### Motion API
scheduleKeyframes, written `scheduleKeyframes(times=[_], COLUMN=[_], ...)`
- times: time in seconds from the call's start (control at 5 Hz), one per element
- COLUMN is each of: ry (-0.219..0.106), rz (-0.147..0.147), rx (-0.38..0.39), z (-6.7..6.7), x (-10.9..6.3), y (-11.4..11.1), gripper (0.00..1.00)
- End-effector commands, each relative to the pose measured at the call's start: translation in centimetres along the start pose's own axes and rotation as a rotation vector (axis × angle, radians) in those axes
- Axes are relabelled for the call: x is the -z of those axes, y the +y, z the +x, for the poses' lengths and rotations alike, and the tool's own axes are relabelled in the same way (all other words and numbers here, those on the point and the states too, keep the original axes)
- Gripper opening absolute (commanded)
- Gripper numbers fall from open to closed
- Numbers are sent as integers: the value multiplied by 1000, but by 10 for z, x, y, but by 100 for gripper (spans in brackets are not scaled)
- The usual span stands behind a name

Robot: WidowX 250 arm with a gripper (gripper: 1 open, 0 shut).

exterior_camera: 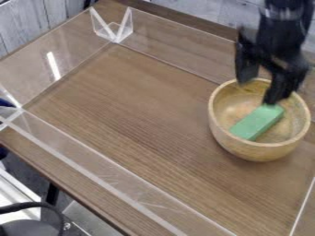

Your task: Put the green block in the brown bowl

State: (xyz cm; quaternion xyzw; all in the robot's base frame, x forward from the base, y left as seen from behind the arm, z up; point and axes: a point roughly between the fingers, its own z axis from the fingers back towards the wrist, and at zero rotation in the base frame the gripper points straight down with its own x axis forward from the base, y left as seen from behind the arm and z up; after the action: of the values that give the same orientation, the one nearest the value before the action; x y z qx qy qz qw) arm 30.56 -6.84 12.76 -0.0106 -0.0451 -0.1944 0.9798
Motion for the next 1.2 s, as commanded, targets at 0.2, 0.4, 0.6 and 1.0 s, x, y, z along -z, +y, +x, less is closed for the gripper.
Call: scheduleKeyframes(times=[0.2,0.4,0.6,1.0], ry=[-30,24,52,134], rz=[55,62,49,25], rx=[-99,-97,21,-251], z=[-39,-60,-27,-79], x=[-45,-41,-30,-6], y=[49,72,38,111], gripper=[100,0,0,0])
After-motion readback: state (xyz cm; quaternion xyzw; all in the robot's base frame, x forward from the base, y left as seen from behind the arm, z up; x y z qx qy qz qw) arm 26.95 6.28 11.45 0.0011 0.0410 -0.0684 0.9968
